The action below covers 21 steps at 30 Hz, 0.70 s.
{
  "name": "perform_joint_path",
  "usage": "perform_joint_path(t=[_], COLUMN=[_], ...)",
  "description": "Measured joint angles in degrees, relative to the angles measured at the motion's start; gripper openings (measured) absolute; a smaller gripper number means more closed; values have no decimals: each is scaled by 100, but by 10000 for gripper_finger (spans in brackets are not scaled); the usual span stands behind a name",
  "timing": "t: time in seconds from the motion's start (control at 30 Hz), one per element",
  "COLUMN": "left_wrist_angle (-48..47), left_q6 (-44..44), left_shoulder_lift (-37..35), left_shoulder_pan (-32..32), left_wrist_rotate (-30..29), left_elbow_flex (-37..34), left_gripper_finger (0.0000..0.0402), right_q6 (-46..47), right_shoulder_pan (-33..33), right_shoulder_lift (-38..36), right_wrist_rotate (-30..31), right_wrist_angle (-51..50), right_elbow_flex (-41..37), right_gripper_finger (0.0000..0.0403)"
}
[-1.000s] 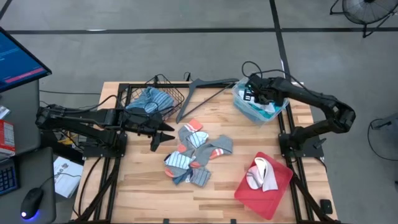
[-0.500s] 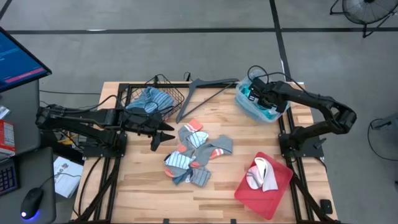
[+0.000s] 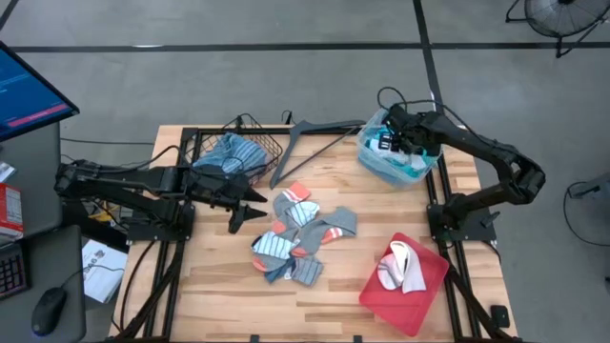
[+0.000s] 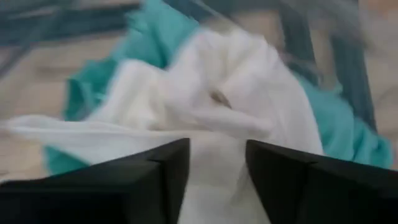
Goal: Pick & Place Cloths
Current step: Put the white shorts into the transparent bin, then put the bottom white patterned sock into the red bin
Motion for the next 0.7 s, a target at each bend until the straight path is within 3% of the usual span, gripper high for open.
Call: perform_joint_path(t=[0.3, 0.53, 0.7], left_wrist_angle=[-182, -210, -175], left_q6=[645, 941, 964], left_shoulder_lift=[349, 1512, 2374], left_shoulder_pan=[-616, -1348, -1422], left_wrist_rotate=[6, -448, -693], left_elbow_flex=[2, -2, -2], left_gripper_finger=[245, 255, 256], right_q6=[-1335, -1605, -1482], right_shoulder_pan=[386, 1172, 1847], right_shoulder_lift=[-4, -9, -11], right_wrist_rotate=[44, 44, 48], right_wrist_angle=[-743, -1152, -1198], right_elbow_flex=[1839, 3187, 3679], right_gripper_finger=[263, 275, 275])
